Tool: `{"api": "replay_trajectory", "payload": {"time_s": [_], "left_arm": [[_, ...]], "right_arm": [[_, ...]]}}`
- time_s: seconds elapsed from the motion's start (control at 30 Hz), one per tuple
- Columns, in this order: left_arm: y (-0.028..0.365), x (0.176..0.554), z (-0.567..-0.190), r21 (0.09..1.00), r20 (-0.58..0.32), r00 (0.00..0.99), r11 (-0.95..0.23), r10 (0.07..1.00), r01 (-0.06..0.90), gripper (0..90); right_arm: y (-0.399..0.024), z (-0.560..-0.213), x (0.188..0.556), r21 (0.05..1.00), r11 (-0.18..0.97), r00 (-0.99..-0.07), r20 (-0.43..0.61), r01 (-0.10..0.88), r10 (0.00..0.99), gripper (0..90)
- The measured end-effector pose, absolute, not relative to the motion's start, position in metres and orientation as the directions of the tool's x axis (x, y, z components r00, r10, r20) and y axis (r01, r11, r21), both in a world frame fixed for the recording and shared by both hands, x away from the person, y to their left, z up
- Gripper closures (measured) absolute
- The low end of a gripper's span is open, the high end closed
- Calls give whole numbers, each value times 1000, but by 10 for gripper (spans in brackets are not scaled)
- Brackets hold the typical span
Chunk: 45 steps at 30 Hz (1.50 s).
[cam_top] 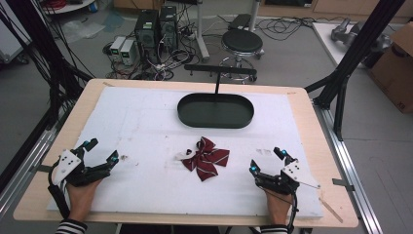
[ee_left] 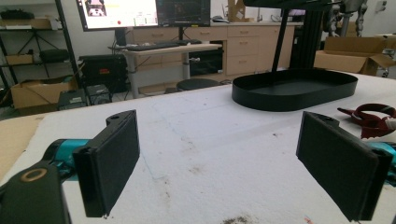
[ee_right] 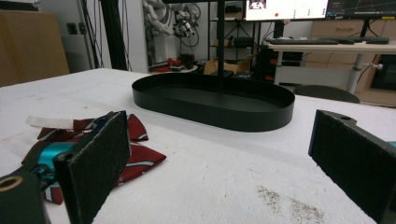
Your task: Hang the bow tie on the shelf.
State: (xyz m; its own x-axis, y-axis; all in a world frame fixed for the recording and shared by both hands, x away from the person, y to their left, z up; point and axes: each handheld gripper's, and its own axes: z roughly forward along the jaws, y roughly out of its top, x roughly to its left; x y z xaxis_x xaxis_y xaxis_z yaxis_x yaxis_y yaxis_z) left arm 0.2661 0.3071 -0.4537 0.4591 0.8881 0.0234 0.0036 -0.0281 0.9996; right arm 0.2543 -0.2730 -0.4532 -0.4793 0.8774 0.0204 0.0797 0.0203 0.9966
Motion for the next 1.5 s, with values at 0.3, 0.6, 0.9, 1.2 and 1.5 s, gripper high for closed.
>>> {"api": "replay_trajectory", "payload": {"time_s": [0.3,0.6,0.9,1.2,1.5], "left_arm": [[307,266,-454,1000,28,460,-31,887,-1,138],[307,265,-454,999,34,460,-35,887,-6,139],[307,266,-454,1000,22,459,-27,888,3,138],[307,266,-454,1000,22,458,-26,889,3,139],[307,266,-454,999,32,457,-35,889,-1,139]], "right_arm": [[-272,-453,254,997,28,-475,12,78,880,46],[-270,-453,253,997,35,-456,3,74,890,46],[-269,-453,253,997,40,-444,-3,73,896,45],[-263,-450,257,986,117,-466,-50,118,884,46],[-243,-433,258,971,193,-544,-86,144,835,46]]}}
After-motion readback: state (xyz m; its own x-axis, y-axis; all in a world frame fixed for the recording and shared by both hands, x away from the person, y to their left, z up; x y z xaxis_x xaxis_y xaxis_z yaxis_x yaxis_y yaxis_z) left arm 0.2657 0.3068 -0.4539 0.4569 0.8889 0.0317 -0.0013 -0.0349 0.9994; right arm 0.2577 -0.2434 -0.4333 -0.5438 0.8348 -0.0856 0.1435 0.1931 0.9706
